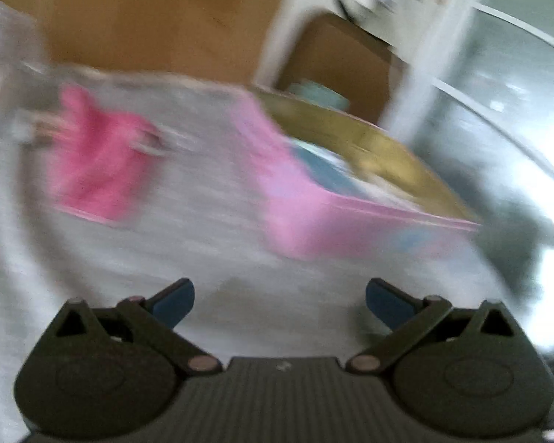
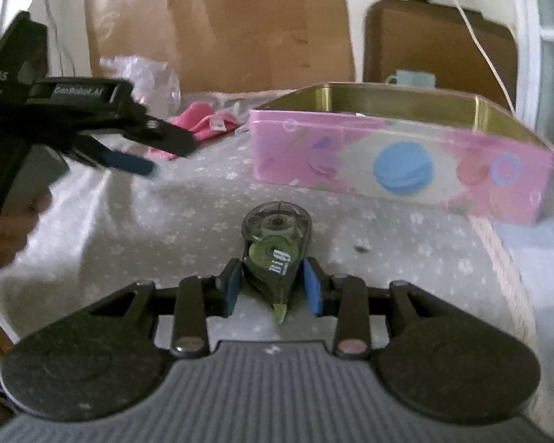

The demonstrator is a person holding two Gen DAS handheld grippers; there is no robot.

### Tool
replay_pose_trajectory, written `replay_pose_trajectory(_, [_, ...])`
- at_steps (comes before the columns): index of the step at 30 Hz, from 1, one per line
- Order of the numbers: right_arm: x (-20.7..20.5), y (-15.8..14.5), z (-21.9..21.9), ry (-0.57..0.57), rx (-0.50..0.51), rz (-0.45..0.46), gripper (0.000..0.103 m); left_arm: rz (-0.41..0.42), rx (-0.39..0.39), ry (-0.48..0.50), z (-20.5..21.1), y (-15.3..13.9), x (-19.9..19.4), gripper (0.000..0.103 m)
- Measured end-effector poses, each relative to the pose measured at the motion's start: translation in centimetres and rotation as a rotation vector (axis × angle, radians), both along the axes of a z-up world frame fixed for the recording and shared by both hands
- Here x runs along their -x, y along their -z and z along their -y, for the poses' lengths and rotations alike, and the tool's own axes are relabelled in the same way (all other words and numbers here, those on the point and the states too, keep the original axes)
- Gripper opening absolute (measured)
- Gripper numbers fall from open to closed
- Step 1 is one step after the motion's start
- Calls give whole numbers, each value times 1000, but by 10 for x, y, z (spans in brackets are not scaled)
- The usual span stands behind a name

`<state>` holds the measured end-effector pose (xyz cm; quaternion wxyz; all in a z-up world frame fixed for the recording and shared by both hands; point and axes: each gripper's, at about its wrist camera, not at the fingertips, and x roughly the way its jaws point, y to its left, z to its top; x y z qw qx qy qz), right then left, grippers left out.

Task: Organize soft objects
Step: 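Carry the tape roller over the pink tin and release it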

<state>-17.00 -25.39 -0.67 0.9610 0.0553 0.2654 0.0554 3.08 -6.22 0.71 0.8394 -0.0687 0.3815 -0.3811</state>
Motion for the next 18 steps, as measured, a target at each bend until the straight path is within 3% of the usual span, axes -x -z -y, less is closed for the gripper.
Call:
replay_pose_trajectory(3, [2,4,15,4,-166,6,39,-129,20,110,36,5,3,93])
replay_pose_trajectory(5, [2,8,27,-9,-282,12,39,-201,26,161,53,13,5,72])
replay_pose_trajectory(6, [1,10,30,-13,-322,18,39,-230,27,184,60,18,6,70])
replay_pose_trajectory(8, [2,9,34,-13,-355,48,39,-203,11,185,66,17,7,47])
replay_pose_trajectory(12, [6,-17,38,-28,-326,200,39,-173,64,223,77,-12,7,48])
replay_pose_trajectory(18, [-31,-58,53,51,-133,346,39,18,55,280,131,-73,-17,54])
